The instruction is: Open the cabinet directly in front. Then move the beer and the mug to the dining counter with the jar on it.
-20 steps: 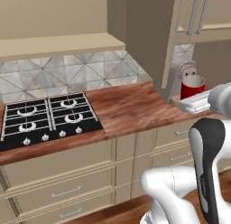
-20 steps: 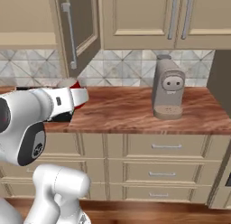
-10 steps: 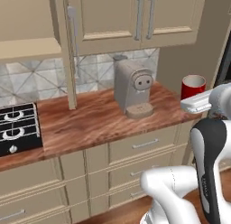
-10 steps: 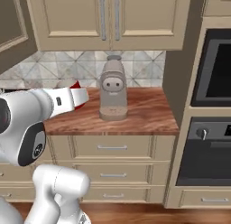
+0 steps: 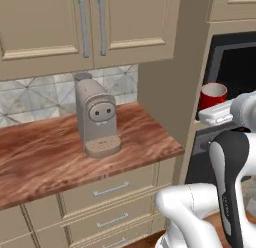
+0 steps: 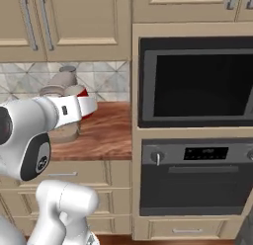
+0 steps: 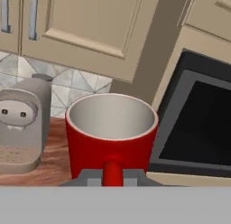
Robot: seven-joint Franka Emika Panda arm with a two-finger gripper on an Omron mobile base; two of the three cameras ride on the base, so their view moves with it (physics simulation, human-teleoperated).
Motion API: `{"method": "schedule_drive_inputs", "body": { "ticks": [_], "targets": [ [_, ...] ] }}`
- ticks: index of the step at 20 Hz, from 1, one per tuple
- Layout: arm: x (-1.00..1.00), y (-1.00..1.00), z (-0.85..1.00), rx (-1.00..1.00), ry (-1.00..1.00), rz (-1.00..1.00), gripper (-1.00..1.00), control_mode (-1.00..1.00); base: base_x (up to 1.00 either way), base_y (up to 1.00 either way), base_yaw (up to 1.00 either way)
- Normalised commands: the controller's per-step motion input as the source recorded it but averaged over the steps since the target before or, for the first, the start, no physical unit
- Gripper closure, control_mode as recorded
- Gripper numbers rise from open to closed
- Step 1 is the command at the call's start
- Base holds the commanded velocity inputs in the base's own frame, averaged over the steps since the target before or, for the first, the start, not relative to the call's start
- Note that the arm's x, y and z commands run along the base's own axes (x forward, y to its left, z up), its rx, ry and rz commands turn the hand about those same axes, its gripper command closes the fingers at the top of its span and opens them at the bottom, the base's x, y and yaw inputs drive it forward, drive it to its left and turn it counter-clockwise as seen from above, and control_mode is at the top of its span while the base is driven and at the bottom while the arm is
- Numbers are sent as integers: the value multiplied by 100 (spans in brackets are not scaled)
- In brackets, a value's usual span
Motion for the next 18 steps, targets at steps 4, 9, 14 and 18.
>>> {"method": "schedule_drive_inputs", "body": {
  "ticks": [4,9,14,18],
  "targets": [
    [0,0,0,0,0,0,100,100,2,-100,-8],
    [0,0,0,0,0,0,100,100,0,-100,-3],
    [0,0,0,0,0,0,100,100,-6,-100,18],
    [0,0,0,0,0,0,100,100,-36,-100,42]
  ]
}}
